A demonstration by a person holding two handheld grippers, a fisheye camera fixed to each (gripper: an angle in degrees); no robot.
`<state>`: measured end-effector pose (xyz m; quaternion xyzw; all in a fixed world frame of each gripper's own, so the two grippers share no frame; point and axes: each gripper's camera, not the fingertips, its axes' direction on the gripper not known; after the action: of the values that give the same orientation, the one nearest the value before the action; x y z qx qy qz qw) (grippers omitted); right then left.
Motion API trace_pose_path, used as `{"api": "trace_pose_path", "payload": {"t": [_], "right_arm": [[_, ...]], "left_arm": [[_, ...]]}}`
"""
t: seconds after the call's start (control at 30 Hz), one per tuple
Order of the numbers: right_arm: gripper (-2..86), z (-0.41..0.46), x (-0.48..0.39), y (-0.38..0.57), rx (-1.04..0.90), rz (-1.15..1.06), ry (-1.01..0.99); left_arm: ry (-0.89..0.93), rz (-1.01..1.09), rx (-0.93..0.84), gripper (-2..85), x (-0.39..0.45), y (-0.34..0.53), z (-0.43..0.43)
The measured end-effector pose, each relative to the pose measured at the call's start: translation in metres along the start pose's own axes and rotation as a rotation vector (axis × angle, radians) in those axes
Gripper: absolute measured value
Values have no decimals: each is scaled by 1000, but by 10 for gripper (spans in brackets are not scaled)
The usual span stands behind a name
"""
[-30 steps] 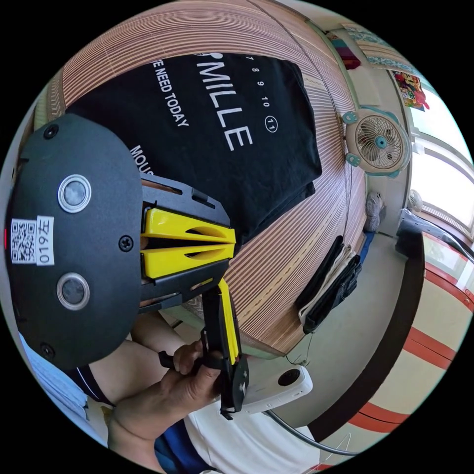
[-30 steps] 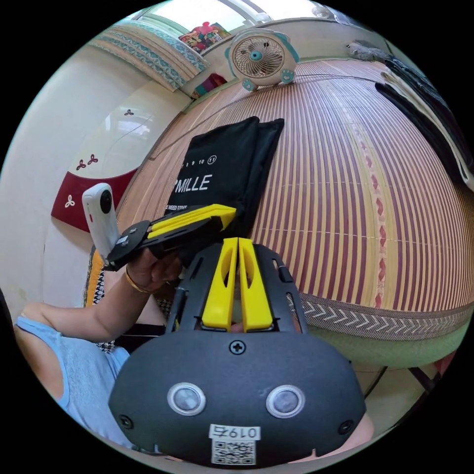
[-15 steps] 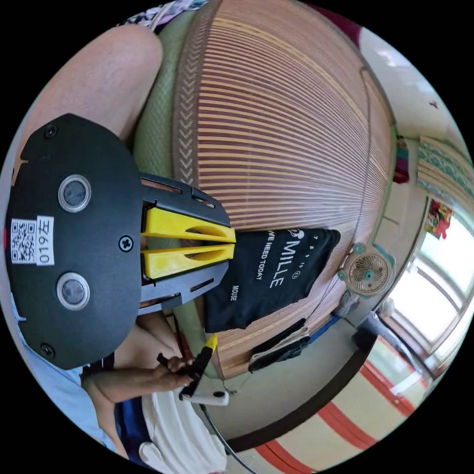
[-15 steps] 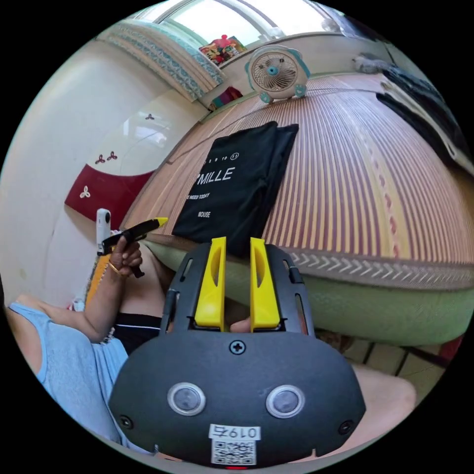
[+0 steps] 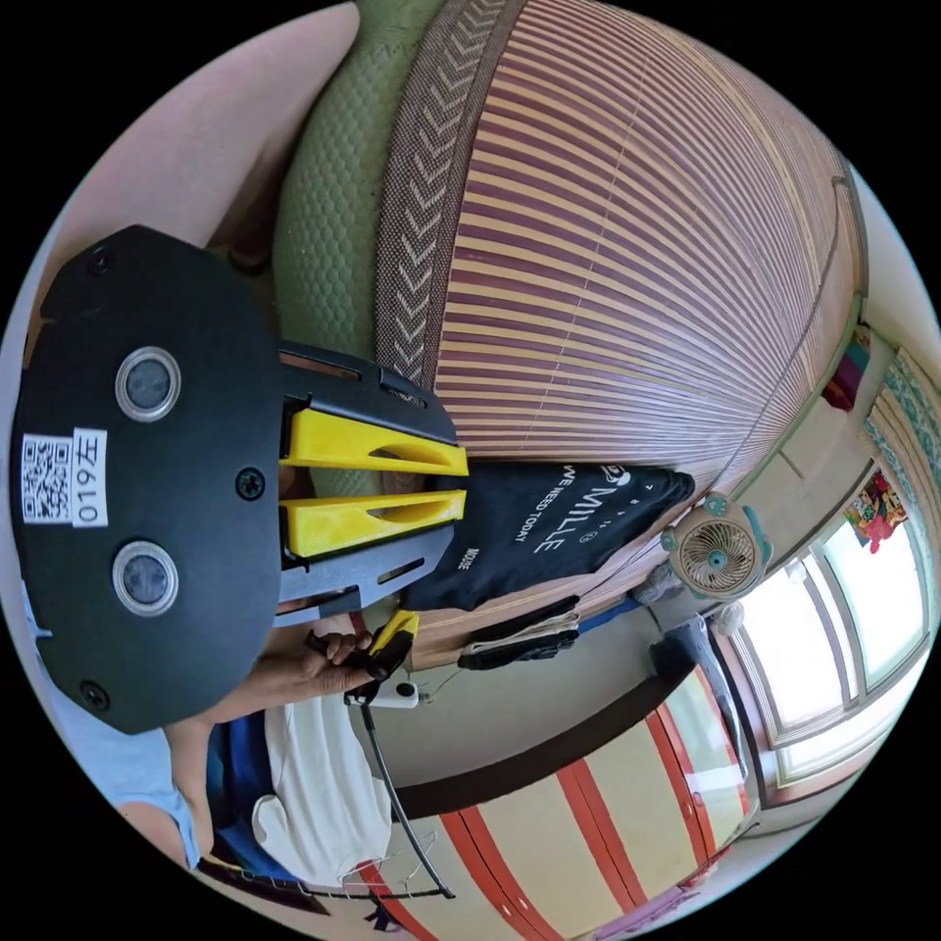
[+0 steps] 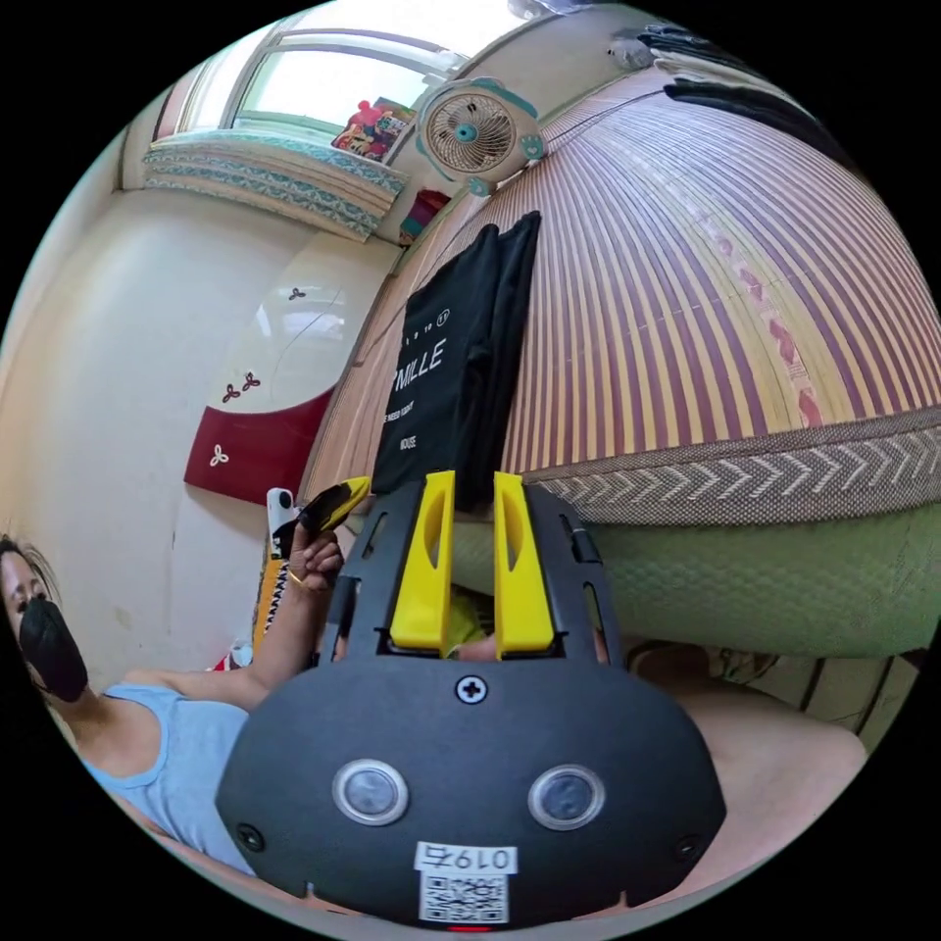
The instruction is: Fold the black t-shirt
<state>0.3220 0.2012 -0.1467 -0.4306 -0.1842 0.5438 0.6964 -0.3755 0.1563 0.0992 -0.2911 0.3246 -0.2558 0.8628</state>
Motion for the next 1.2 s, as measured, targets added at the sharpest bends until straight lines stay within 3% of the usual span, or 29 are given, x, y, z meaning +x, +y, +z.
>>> {"api": "trace_pose_path", "payload": {"t": [0.37, 0.63, 1.2], "right_arm": [[-5, -12, 3, -5, -6, 0, 41], [-7, -14, -2, -10, -31, -26, 104], [14, -7, 2, -9, -24, -6, 46]], "left_arm": [[10, -1, -42, 8, -24, -7, -26], [-11, -6, -39, 8, -33, -2, -48], [-17, -28, -69, 10, -37, -11, -59]]}}
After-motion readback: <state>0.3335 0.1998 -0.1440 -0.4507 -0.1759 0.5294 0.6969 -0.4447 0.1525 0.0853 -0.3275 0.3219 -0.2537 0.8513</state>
